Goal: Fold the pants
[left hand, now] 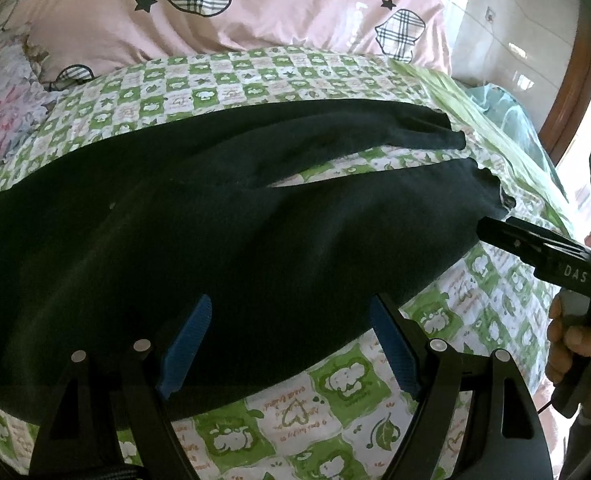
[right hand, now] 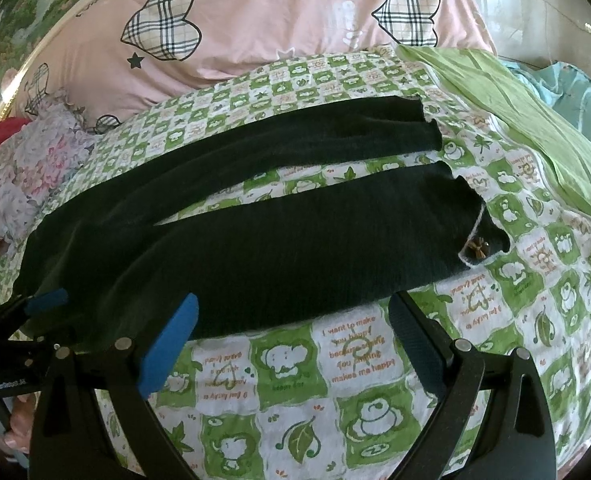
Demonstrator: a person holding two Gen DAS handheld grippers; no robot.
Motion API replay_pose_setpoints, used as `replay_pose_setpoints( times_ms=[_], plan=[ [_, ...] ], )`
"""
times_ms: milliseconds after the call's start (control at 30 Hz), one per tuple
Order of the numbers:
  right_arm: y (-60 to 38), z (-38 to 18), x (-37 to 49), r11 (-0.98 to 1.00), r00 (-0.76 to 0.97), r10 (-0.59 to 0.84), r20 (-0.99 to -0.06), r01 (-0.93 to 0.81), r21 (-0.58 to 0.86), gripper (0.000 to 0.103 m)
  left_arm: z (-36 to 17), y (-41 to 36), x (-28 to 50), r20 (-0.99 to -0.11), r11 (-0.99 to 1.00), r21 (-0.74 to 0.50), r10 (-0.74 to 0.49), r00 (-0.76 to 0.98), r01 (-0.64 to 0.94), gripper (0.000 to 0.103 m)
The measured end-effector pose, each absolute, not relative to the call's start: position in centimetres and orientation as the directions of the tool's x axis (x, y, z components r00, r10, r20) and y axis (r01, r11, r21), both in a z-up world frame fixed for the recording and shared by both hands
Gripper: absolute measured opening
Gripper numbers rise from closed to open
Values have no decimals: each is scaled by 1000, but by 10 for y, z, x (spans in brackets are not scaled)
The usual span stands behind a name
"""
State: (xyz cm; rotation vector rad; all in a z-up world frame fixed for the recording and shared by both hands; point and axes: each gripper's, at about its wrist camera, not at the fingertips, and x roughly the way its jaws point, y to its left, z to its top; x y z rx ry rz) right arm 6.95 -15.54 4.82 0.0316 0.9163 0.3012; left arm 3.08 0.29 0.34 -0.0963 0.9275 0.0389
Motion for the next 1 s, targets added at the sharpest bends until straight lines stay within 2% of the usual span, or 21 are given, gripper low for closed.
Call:
replay_pose_setpoints(
  times_ms=[267,533,933,1000],
  plan=[
    [-158,53,90,959,549,260,-794,-242,147,96,18,12,46,-777,997,-42,10,629,-67,82],
    [-165,70,130,952,568,287,-772,-259,164,96,36,34,87,-765,999,5,38,643,-53,82],
    [-185,66,221,936,490,348,-799,-226,270,96,33,66,181,-811,1000,28,24,585,-2,82],
    [-188,65,239,943,483,329,-812,-222,250,96,31,70,199,-821,999,37,20,570,19,82]
  ],
)
